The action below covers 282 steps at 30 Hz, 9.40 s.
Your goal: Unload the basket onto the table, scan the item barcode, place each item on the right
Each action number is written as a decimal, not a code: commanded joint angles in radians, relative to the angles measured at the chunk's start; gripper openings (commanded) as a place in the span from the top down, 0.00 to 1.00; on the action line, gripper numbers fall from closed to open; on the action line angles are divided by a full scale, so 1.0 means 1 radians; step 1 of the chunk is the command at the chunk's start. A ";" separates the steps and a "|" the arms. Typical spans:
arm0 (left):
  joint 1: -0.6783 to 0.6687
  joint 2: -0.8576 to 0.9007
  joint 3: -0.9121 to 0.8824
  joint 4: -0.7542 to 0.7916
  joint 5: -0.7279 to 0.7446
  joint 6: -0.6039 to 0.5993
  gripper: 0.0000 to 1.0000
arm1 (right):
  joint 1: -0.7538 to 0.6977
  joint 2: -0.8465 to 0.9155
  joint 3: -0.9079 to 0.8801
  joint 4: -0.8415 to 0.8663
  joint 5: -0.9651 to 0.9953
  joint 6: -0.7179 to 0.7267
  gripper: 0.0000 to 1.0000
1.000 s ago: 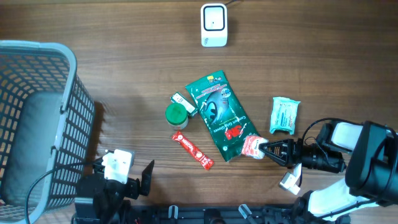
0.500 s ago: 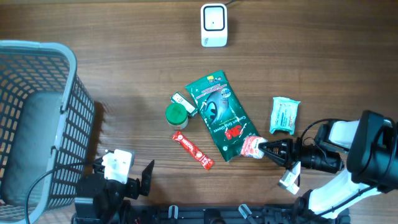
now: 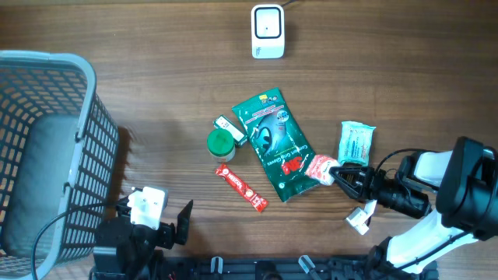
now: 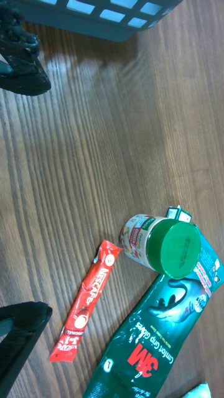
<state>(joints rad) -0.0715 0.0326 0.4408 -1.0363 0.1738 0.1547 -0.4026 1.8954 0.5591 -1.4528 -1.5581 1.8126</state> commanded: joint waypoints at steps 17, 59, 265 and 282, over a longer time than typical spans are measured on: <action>0.003 -0.005 -0.002 0.003 0.009 -0.006 0.00 | -0.039 0.012 0.001 0.063 -0.063 -1.163 0.43; 0.003 -0.005 -0.002 0.003 0.009 -0.005 0.00 | 0.154 -1.110 0.626 -0.004 1.164 -1.289 0.00; 0.003 -0.005 -0.002 0.003 0.009 -0.006 0.00 | 0.055 -0.115 0.435 0.414 0.046 0.254 0.96; 0.003 -0.005 -0.002 0.003 0.009 -0.006 0.00 | -0.171 -0.115 0.434 0.885 -0.047 0.214 0.96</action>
<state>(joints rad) -0.0715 0.0326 0.4400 -1.0378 0.1738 0.1547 -0.5652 1.7638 0.9844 -0.6918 -1.5581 2.0430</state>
